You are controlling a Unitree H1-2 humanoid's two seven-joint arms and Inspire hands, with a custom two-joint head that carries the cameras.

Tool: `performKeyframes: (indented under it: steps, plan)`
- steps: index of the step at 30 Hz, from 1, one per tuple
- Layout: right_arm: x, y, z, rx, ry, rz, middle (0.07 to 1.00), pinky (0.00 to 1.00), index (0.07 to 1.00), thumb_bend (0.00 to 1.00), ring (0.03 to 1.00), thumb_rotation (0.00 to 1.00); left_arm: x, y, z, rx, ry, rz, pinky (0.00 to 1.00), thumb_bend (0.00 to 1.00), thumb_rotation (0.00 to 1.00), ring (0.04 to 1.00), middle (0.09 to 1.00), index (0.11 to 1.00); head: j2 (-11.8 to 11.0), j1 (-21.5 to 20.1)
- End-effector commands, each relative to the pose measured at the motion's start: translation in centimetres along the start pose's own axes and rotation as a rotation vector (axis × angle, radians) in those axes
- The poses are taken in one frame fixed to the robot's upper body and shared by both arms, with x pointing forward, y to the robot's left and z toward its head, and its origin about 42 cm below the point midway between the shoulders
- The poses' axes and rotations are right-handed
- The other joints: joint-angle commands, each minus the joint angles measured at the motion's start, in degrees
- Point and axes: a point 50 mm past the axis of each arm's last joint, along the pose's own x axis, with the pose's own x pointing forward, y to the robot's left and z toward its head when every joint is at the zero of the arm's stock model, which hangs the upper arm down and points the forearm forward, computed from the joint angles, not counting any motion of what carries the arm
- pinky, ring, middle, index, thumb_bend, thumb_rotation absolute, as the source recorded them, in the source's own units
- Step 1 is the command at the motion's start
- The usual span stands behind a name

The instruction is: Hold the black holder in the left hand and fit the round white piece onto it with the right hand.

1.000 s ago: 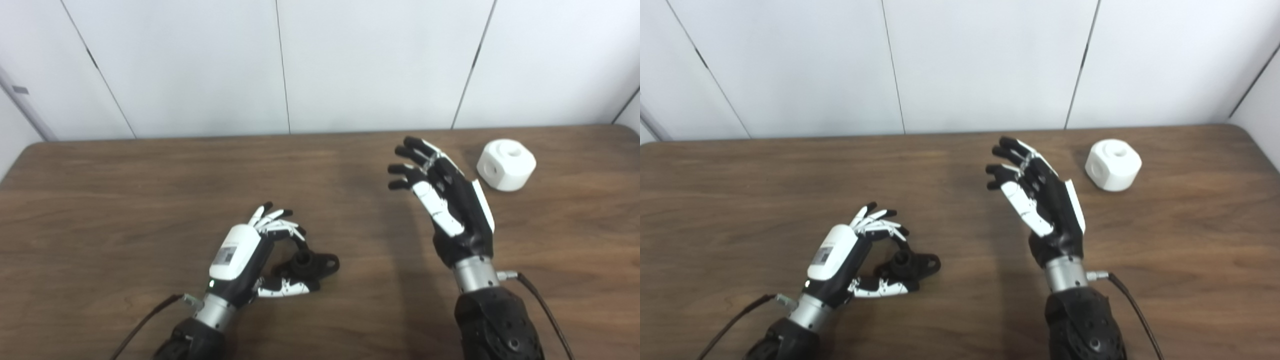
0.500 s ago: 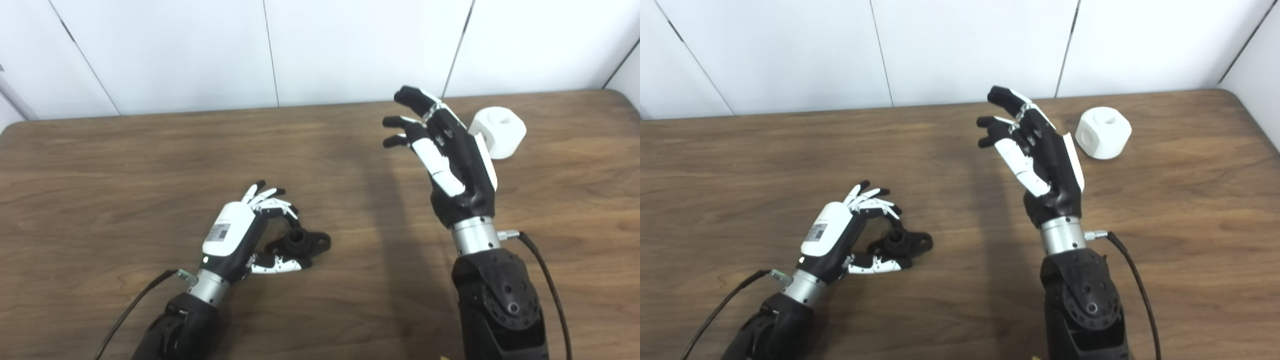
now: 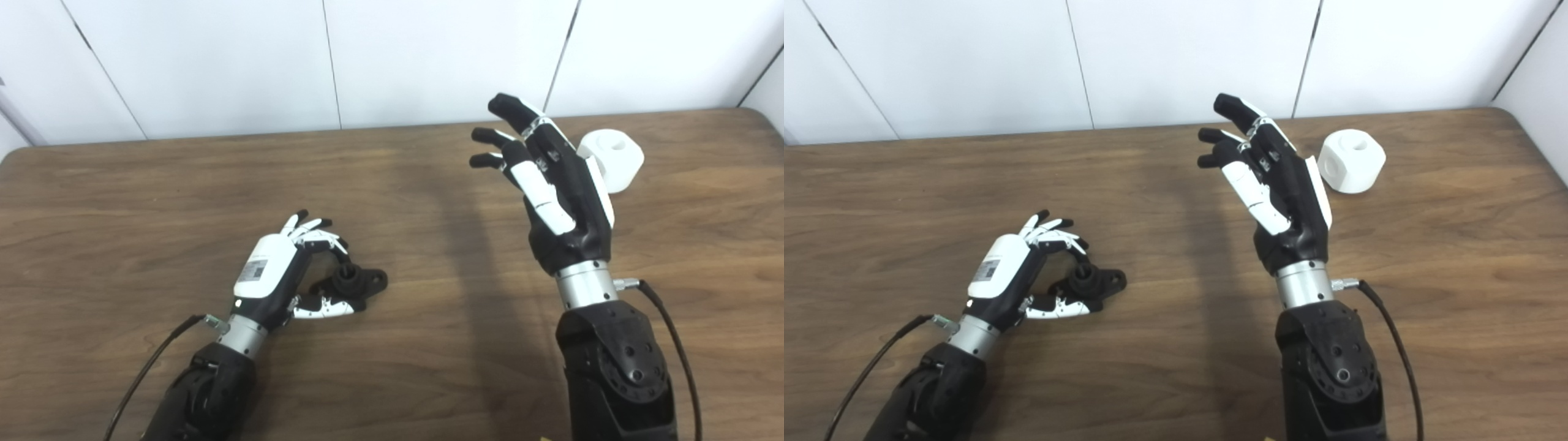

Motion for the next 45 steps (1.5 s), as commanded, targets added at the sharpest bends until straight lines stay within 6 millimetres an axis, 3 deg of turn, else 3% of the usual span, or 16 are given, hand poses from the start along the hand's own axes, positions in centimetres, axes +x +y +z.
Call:
performKeyframes:
  steps: [1, 14, 23, 29, 35, 39, 42, 45]
  plan:
    - [0.2, 0.2, 1.7, -0.003, -0.084, 0.017, 0.841, 0.60, 0.769, 0.55, 0.729, 0.51, -1.9, -1.9, -1.7, -0.006, 0.071, -0.059, 1.00, 0.52, 0.05, 0.881, 0.701, 0.483, 0.0, -0.1]
    - [0.8, -1.5, 2.2, -0.080, -0.118, -0.020, 0.837, 0.61, 0.760, 0.58, 0.704, 0.54, -1.6, -2.4, -1.9, -0.023, 0.065, -0.031, 1.00, 0.52, 0.05, 0.877, 0.701, 0.483, -1.6, -1.1]
    - [2.7, -3.3, 3.4, -0.171, -0.210, -0.088, 0.800, 0.60, 0.739, 0.56, 0.717, 0.47, -1.6, -2.5, -2.6, -0.019, 0.066, -0.039, 1.00, 0.52, 0.05, 0.877, 0.700, 0.483, -3.3, -3.4]
    - [3.5, -4.4, 4.7, -0.289, -0.270, -0.127, 0.781, 0.58, 0.731, 0.56, 0.737, 0.39, -1.7, -2.7, -3.1, -0.020, 0.062, -0.035, 1.00, 0.52, 0.05, 0.871, 0.699, 0.483, -4.6, -4.3]
    - [4.1, -5.7, 6.1, -0.533, -0.359, -0.169, 0.800, 0.59, 0.755, 0.60, 0.763, 0.44, -1.6, -2.9, -3.4, -0.025, 0.063, -0.039, 1.00, 0.52, 0.05, 0.868, 0.698, 0.483, -5.8, -5.9]
    - [4.5, -6.8, 6.7, -0.603, -0.373, -0.200, 0.842, 0.67, 0.773, 0.59, 0.833, 0.36, -1.6, -3.1, -3.4, -0.029, 0.056, -0.035, 1.00, 0.52, 0.05, 0.865, 0.696, 0.483, -6.8, -6.0]
    - [4.8, -7.8, 6.6, -0.658, -0.374, -0.217, 0.870, 0.61, 0.782, 0.58, 0.853, 0.28, -1.6, -3.4, -3.6, -0.027, 0.053, -0.035, 1.00, 0.52, 0.05, 0.866, 0.696, 0.483, -7.5, -6.4]
    - [5.2, -8.8, 6.3, -0.738, -0.361, -0.240, 0.877, 0.66, 0.795, 0.61, 0.859, 0.25, -1.7, -3.5, -3.6, -0.030, 0.056, -0.034, 1.00, 0.52, 0.05, 0.866, 0.697, 0.483, -7.8, -6.7]
